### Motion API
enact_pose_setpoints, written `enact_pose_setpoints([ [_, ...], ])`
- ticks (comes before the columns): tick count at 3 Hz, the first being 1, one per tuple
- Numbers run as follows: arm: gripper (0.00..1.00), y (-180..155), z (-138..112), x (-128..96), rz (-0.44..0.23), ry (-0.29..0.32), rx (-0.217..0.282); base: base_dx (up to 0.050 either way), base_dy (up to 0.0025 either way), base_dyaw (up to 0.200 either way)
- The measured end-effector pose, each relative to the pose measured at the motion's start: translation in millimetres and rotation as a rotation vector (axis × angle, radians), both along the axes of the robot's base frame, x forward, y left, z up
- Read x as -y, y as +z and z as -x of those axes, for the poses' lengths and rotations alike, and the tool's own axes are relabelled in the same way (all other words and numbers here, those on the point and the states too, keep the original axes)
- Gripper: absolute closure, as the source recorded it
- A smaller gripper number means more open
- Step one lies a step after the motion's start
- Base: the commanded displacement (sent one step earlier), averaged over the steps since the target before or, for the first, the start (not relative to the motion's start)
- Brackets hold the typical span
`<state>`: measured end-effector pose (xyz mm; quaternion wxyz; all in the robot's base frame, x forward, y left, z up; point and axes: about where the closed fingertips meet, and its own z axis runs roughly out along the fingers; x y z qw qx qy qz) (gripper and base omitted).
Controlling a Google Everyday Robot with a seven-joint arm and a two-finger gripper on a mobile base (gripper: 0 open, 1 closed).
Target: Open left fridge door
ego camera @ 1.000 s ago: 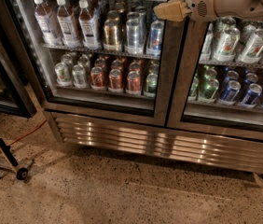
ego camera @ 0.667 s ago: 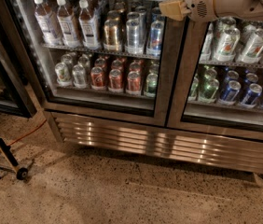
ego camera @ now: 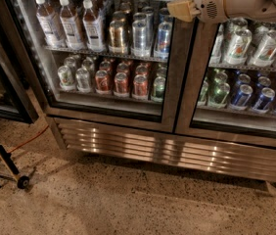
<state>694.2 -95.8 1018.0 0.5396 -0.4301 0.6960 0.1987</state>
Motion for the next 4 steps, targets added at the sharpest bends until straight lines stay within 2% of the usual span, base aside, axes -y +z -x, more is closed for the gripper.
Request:
enact_pose_setpoints([
  [4,1.0,7,-5,24,0.0,0.0,0.0,0.0,0.0,0.0],
])
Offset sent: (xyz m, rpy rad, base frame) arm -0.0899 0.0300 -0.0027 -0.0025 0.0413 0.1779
